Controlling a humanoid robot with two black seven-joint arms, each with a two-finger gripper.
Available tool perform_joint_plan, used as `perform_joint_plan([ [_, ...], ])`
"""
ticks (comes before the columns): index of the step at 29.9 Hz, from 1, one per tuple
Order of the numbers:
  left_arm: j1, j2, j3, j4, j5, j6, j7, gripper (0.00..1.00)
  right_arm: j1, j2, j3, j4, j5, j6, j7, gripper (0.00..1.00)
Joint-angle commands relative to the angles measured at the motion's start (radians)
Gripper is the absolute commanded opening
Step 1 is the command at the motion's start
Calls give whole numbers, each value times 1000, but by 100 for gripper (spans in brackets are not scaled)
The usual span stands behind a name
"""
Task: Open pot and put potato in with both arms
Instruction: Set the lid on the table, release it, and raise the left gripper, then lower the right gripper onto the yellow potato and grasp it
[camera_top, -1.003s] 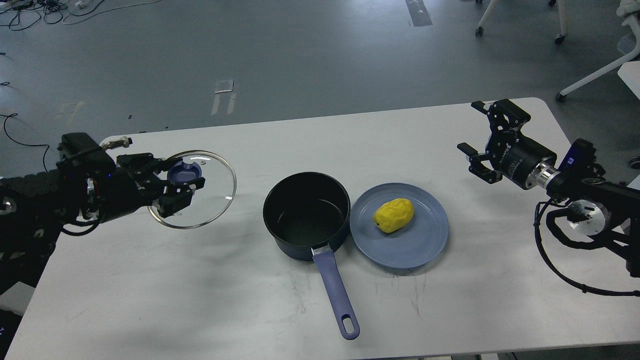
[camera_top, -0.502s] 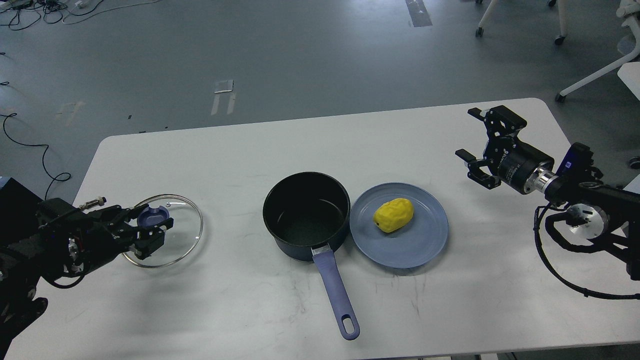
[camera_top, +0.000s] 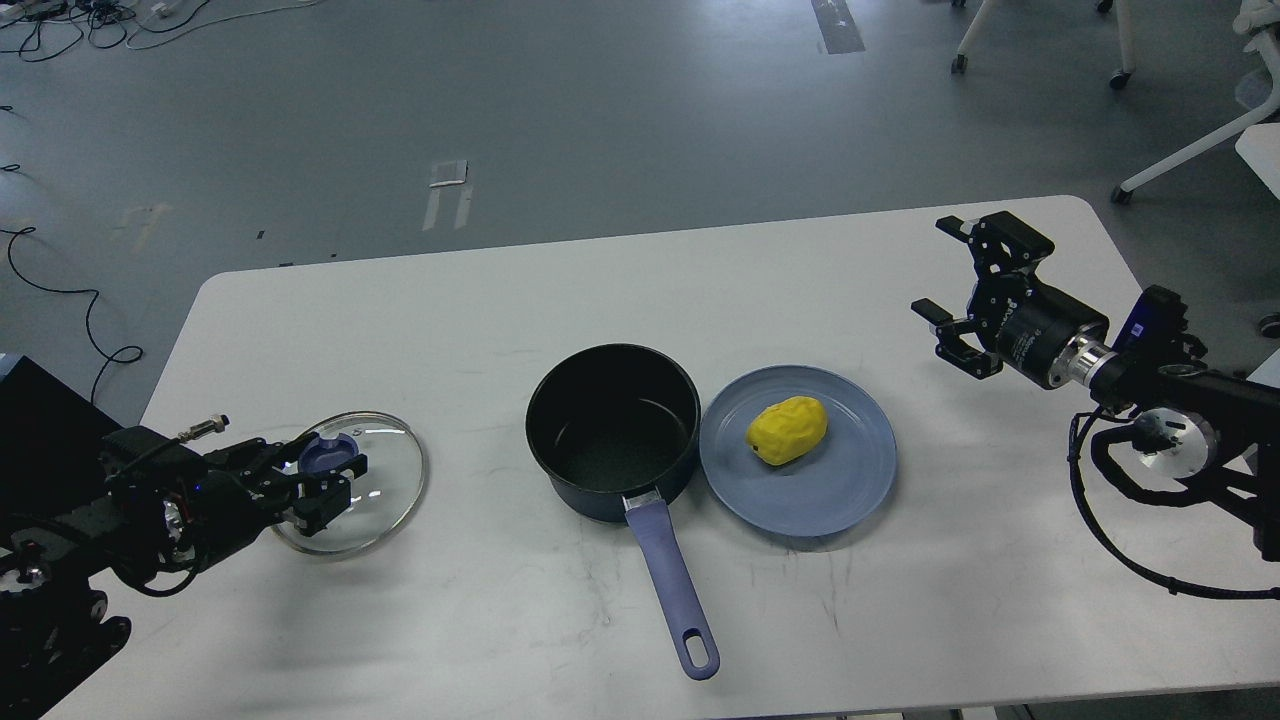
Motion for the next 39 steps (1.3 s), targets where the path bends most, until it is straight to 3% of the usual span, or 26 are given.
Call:
perform_joint_plan([
  [1,-6,-1,0,0,-33,-2,0,98,1,0,0,1,0,1,0,100],
  [7,-52,16,-5,-40,-213,-31,0,98,8,0,0,5,0,1,0,100],
  [9,-113,39,-2,-57,-319,-81,0,98,15,-3,-1,10,0,1,0,100],
  [11,-196,68,-5,-80,-519,-237,0,98,35,-22,-1,10,-8,1,0,100],
  [14,-277,76,-9,-86,-712,-400,0,98,72,-33,-3,10,-70,2,0,100],
  [16,-360,79,-15,-81,-982,-628,0,98,116,-39,-3,13,-212,2,0,100],
  [17,-375,79,-18,-77,-1054,-682,0,98,129,-42,-3,15,-250,2,0,100],
  [23,-409,62,-34,-80,-1526,-696,0,98,268,-53,-29,38,-555,11,0,100],
  [25,-409,32,-49,-75,-1599,-696,0,98,372,-48,-139,57,-659,13,0,100],
  [29,-399,5,-77,-81,-1614,-696,0,98,529,-10,-348,70,-735,13,0,100],
  [31,-391,-19,-84,-86,-1636,-696,0,98,647,77,-536,71,-802,13,0,100],
  [36,-391,-48,-86,-86,-1639,-696,0,98,773,186,-782,76,-1026,13,0,100],
  [39,-391,-55,-86,-86,-1639,-696,0,98,784,227,-836,74,-1139,13,0,100],
])
